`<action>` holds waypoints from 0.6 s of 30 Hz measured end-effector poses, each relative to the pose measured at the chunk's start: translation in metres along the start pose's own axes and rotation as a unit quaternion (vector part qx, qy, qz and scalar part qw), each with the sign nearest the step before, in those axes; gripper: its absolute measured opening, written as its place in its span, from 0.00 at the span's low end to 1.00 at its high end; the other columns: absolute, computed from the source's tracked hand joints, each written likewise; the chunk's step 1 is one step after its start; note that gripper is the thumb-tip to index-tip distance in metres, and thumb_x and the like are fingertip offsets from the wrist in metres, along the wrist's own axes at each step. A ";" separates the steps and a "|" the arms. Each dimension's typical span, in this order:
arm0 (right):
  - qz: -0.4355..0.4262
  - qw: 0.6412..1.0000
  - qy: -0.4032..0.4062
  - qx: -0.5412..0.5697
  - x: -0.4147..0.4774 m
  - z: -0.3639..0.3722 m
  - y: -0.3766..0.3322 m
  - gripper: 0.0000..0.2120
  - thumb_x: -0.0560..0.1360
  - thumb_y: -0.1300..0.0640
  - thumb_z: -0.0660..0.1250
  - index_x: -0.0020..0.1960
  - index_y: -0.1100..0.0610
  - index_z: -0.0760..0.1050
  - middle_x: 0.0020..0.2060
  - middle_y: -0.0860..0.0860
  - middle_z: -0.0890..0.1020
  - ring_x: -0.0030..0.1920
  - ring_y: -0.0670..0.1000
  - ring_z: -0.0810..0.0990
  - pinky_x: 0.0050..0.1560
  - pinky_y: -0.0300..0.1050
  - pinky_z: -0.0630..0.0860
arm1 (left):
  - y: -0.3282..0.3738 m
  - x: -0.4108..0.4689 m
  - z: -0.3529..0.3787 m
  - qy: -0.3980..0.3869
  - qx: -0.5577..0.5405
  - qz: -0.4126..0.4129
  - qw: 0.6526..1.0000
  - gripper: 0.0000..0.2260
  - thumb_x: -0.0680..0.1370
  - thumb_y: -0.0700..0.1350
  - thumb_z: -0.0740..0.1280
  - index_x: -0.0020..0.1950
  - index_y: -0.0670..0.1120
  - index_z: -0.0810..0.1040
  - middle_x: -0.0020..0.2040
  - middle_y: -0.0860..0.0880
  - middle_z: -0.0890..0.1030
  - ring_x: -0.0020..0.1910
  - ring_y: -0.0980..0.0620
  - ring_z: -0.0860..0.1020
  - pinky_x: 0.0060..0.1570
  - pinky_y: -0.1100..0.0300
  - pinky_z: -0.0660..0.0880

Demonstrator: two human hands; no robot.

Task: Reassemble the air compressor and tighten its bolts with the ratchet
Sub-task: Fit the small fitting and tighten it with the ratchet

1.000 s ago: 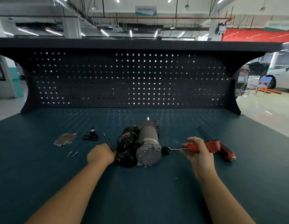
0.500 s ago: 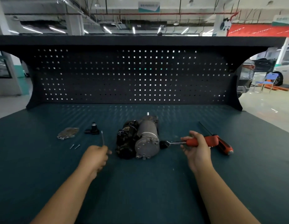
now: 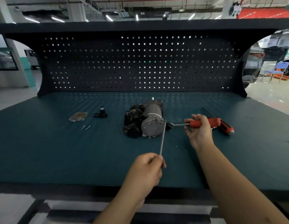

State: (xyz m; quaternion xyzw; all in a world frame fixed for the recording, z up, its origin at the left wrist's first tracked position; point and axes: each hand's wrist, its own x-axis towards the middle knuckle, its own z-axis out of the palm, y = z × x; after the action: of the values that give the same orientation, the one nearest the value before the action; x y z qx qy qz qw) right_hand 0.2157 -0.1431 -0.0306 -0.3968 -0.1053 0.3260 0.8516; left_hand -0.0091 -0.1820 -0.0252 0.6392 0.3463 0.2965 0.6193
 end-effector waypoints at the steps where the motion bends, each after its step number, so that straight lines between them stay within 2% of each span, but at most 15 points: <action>1: 0.002 1.000 -0.002 0.000 0.000 0.000 0.001 0.05 0.77 0.57 0.62 0.44 0.57 0.72 0.35 0.54 0.78 0.39 0.51 0.79 0.40 0.43 0.73 | 0.000 0.002 0.001 -0.001 -0.005 -0.004 1.000 0.14 0.81 0.40 0.56 0.36 0.42 0.70 0.19 0.54 0.63 0.18 0.58 0.58 0.19 0.67 0.56; 9: 0.018 1.000 -0.004 0.009 -0.001 -0.001 0.001 0.05 0.77 0.58 0.62 0.43 0.57 0.74 0.34 0.52 0.78 0.39 0.51 0.79 0.41 0.43 0.73 | -0.002 0.017 0.008 0.021 0.003 -0.021 1.000 0.15 0.82 0.42 0.56 0.36 0.42 0.70 0.20 0.53 0.63 0.19 0.57 0.59 0.20 0.67 0.57; 18: 0.011 1.000 -0.010 0.012 -0.001 0.000 0.000 0.06 0.77 0.58 0.61 0.43 0.57 0.73 0.33 0.52 0.77 0.39 0.51 0.79 0.40 0.43 0.72 | -0.006 0.017 0.011 0.024 -0.034 -0.017 0.999 0.14 0.81 0.40 0.56 0.36 0.41 0.70 0.20 0.52 0.62 0.18 0.57 0.58 0.20 0.67 0.55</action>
State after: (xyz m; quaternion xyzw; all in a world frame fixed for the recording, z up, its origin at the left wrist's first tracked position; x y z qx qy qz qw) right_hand 0.2148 -0.1435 -0.0309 -0.3848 -0.1057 0.3402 0.8515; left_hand 0.0092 -0.1747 -0.0326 0.6043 0.3617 0.3124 0.6375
